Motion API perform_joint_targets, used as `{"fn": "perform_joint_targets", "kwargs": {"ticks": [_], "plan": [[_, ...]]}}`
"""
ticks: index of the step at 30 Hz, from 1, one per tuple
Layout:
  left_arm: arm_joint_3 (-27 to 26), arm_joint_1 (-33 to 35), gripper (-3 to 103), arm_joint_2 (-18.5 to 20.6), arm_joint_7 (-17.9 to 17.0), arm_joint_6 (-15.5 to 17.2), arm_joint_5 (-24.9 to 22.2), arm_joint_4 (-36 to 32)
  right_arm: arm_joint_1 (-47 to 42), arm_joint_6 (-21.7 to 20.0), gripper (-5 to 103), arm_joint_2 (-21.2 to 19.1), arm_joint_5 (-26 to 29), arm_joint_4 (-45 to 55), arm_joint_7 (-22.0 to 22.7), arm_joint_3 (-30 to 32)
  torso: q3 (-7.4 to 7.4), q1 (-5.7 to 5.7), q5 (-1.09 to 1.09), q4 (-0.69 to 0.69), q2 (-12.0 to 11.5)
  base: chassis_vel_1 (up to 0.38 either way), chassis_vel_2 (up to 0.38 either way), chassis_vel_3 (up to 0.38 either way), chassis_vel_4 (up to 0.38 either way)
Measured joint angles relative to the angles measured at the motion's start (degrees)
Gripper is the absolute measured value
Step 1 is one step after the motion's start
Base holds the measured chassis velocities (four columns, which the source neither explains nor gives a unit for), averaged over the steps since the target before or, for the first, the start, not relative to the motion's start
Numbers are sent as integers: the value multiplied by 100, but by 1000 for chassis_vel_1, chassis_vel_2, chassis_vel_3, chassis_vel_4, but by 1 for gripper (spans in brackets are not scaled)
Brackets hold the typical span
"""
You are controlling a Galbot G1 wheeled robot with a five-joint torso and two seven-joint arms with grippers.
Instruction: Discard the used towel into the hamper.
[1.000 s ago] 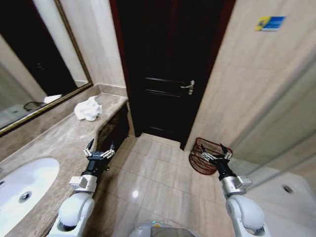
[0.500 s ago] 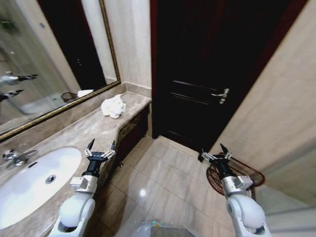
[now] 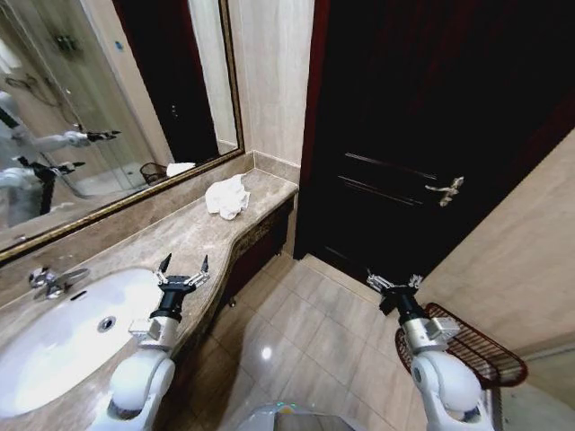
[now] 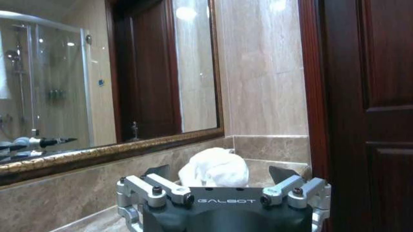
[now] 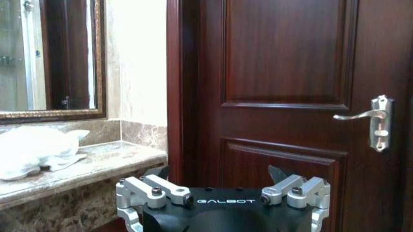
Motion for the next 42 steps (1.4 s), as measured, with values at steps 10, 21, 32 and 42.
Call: {"fn": "perform_joint_targets", "kwargs": {"ticks": [10,21,32,42], "plan": [[-12,15,100,-11,1,9,12,-33,12,21,100,-3,-13,-32,-34,-25,0,0,0,0,0,-93,92,94,-92],[-29,45,100,-52,8,13,45,-95,-1,40,100,-15,16,-23,-53,-22,0,0,0,0,0,-94,101,100,-102],[-22,45,100,-68,20,12,66,-120,-24,53,100,-12,34,26,-55,-6,0,0,0,0,0,-102,88,98,-95],[-27,59,100,-68,21,-3,73,-119,-27,77,100,-3,31,36,-55,-5,0,0,0,0,0,-94,104,101,-101]]}}
